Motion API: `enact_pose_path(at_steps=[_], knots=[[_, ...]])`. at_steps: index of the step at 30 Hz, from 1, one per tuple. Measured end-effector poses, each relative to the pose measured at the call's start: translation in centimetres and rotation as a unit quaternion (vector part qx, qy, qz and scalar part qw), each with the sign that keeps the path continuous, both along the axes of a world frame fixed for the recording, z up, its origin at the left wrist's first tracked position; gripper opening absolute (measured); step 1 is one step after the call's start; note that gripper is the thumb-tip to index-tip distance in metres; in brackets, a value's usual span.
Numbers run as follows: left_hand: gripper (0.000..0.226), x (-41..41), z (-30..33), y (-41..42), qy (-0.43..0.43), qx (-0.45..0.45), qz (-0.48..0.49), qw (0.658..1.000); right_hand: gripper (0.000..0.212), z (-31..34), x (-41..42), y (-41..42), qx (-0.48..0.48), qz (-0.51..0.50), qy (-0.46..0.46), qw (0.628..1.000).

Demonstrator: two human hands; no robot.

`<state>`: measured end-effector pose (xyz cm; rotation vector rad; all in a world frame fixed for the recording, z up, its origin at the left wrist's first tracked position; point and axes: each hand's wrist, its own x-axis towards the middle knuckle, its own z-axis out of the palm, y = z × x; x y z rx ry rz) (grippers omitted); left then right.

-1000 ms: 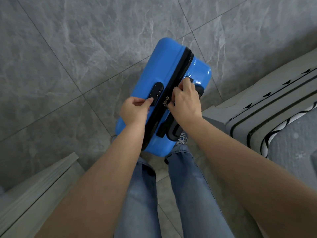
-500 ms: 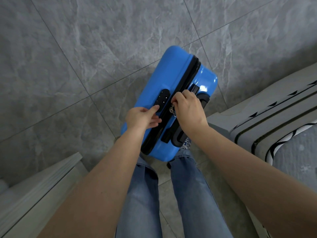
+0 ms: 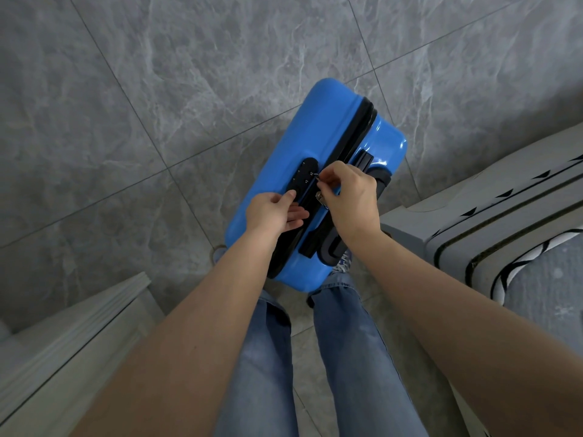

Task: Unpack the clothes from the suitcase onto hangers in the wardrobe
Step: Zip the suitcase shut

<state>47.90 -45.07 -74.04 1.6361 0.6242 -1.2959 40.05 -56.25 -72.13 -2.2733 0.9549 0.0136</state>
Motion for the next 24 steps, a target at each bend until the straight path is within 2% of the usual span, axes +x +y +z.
enact_pose_path(at_steps=[12,24], knots=[[0.024,0.2,-0.2,0.1,0.012,-0.004,0.007,1.000,0.011,-0.1,0.3,0.7,-0.035,0.011,-0.006,0.999],[0.027,0.1,-1.1,0.2,-0.004,0.004,0.004,1.000,0.015,-0.7,2.0,0.0,-0.052,0.068,0.093,0.992]])
